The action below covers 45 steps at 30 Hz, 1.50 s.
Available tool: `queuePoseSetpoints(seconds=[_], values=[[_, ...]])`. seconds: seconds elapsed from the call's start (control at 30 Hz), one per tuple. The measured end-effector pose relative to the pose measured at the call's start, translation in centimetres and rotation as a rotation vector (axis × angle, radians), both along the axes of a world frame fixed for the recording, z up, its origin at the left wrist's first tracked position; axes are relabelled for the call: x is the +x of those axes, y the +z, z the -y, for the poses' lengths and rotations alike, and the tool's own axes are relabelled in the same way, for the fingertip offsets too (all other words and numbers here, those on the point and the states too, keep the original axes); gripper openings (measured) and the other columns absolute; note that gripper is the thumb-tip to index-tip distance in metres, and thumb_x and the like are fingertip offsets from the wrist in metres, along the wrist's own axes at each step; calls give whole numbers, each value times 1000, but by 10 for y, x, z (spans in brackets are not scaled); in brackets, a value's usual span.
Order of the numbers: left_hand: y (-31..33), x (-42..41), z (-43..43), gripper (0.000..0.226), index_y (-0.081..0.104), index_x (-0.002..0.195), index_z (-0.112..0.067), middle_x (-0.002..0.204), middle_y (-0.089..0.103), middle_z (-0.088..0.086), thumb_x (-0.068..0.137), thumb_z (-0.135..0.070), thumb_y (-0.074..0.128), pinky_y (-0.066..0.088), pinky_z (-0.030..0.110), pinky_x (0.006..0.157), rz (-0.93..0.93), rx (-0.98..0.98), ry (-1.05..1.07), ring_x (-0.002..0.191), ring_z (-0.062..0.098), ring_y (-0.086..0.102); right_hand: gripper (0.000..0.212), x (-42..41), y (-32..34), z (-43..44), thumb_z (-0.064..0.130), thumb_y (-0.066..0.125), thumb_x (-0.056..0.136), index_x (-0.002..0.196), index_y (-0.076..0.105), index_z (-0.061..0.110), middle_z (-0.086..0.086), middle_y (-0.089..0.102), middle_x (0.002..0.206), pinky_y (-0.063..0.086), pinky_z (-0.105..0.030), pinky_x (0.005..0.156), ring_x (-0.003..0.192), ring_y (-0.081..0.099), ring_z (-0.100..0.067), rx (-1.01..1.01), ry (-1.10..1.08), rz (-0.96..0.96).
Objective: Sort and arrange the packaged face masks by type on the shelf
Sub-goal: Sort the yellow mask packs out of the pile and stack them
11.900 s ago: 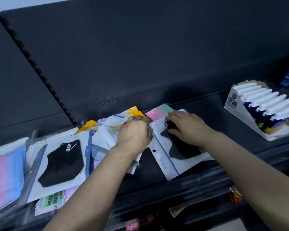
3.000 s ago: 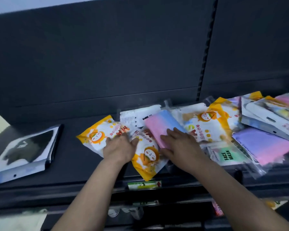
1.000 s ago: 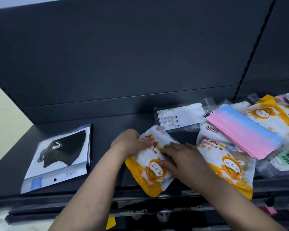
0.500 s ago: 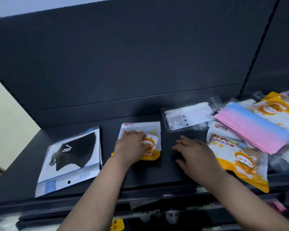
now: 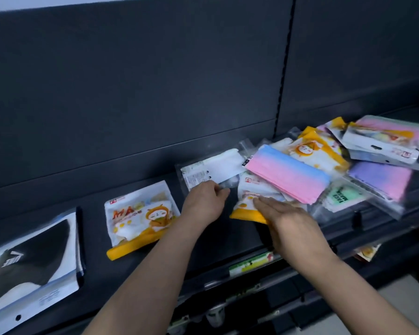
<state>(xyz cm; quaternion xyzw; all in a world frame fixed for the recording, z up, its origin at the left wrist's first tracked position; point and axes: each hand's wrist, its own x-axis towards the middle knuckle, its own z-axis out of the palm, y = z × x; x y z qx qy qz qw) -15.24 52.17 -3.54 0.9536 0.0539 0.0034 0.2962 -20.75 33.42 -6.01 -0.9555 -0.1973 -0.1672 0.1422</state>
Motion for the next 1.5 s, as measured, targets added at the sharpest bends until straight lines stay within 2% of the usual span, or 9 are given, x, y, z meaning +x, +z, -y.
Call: queuePoseSetpoints(seconds=[0.1, 0.2, 0.37, 0.5, 0.63, 0.73, 1.03, 1.17, 1.5], values=[[5, 0, 0, 45, 67, 89, -7, 89, 71, 10, 92, -50, 55, 54, 37, 80, -136, -563, 74, 86, 27, 67, 69, -1, 5, -9, -9, 61, 62, 127, 58, 15, -3, 60, 130, 50, -38, 94, 116, 59, -22, 183, 212, 95], [19, -10, -17, 26, 66, 107, 1, 103, 72, 19, 93, -21, 63, 56, 43, 88, -163, -1062, 148, 90, 30, 69, 63, 5, 8, -23, -2, 53, 71, 130, 56, 20, 1, 54, 137, 42, -34, 102, 128, 49, -18, 221, 346, 110], [27, -30, -83, 18, 65, 110, -9, 102, 73, 10, 93, -13, 62, 57, 46, 86, 48, -856, 369, 93, 27, 71, 57, 17, 6, -66, 61, 37, 88, 137, 45, 32, 9, 38, 147, 25, -34, 112, 139, 29, -7, 28, 462, 3], [19, -45, -142, 27, 59, 116, -8, 109, 71, 11, 94, -23, 62, 58, 43, 83, 119, -822, 595, 92, 26, 70, 49, 21, 8, -109, 53, 29, 93, 132, 51, 32, 11, 49, 140, 37, -37, 106, 132, 41, -8, 128, 463, -54], [5, -54, -164, 78, 25, 151, -19, 155, 31, 12, 89, -50, 59, 33, 42, 113, 81, -138, 567, 137, 32, 36, 47, 28, 3, -147, 45, 30, 94, 133, 49, 26, 5, 50, 140, 39, -43, 104, 132, 42, -17, 78, 505, -132], [0, -61, -157, 63, 49, 138, -31, 149, 44, -2, 83, -61, 55, 35, 42, 110, 61, 103, 312, 135, 24, 40, 37, 31, 0, -162, 33, 38, 98, 133, 48, 25, 4, 45, 143, 39, -44, 102, 131, 41, -19, 22, 494, -215], [19, -49, -132, 45, 48, 134, -19, 138, 49, 5, 90, -28, 46, 43, 43, 100, -106, 407, 207, 127, 28, 43, 31, 39, 6, -125, 24, 50, 89, 119, 58, 27, 6, 62, 118, 44, -37, 92, 110, 57, -20, -2, 282, -134], [19, -27, -88, 36, 58, 126, -15, 130, 58, 6, 92, -22, 49, 42, 36, 97, 190, 266, 120, 126, 26, 44, 36, 50, 6, -71, 16, 52, 84, 118, 62, 25, 3, 63, 121, 43, -35, 95, 113, 57, -23, -26, 67, -124], [-3, 21, 63, 10, 61, 86, -18, 99, 68, 8, 90, -23, 54, 50, 30, 83, -22, -179, -44, 96, 25, 62, 44, 74, 13, 64, 17, 50, 87, 130, 53, 26, 0, 42, 146, 30, -40, 110, 141, 28, -21, 0, -278, -175]])
